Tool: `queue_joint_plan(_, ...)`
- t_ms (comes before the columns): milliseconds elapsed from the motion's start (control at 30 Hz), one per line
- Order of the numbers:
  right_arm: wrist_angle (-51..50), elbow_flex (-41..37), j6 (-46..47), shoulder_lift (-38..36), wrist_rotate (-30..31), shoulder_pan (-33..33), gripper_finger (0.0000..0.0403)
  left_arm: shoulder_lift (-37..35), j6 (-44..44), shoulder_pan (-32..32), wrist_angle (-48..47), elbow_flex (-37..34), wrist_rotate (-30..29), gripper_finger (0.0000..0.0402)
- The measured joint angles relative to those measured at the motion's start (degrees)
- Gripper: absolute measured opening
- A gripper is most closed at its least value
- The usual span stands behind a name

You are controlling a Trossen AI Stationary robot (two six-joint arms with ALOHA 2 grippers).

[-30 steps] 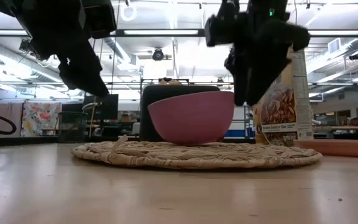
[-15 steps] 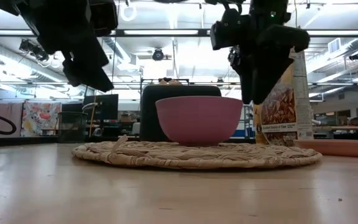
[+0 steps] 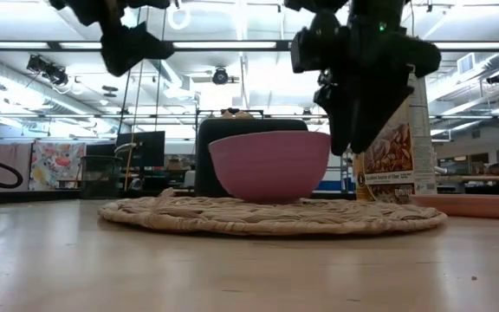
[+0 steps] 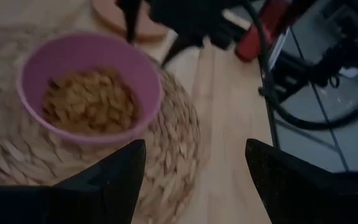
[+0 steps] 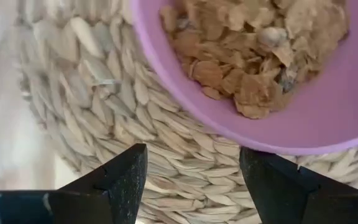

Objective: Arrange a breakfast setting
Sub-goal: Put the brown plate on the brown placemat

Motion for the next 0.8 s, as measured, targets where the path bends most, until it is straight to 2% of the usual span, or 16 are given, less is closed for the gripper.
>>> queue_joint_plan(67, -0.7, 0.0, 0.4, 0.0, -0.2, 0.2, 0.0258, -1.1, 0.7, 0.8, 0.1, 0.0, -0.1, 0.0281)
queue_joint_plan(200, -8.3, 0.0, 5.0, -1.1, -1.6, 0.8, 0.0258, -1.9, 0.8, 1.6, 0.5, 0.0, -0.3, 0.0281)
queue_joint_plan(333, -18.5, -0.1, 17.4, -2.7, -5.3, 1.3, 0.0258, -1.9, 1.0, 1.7, 0.9, 0.0, -0.3, 0.0281)
queue_joint_plan(400, -20.6, -1.6, 23.5, -3.1, -6.9, 1.3, 0.0253, -1.9, 1.1, 1.7, 1.6, 0.0, -0.8, 0.0281)
queue_joint_plan(600, -15.9, -10.2, 34.4, -3.4, -8.3, 1.1, 0.0216, -1.9, 1.5, 1.7, 2.0, 0.0, -1.1, 0.0281)
queue_joint_plan(800, -10.2, -16.9, 38.1, -3.4, -7.9, 0.8, 0.0168, -1.9, 1.8, 1.7, 1.9, 0.0, -1.1, 0.0281)
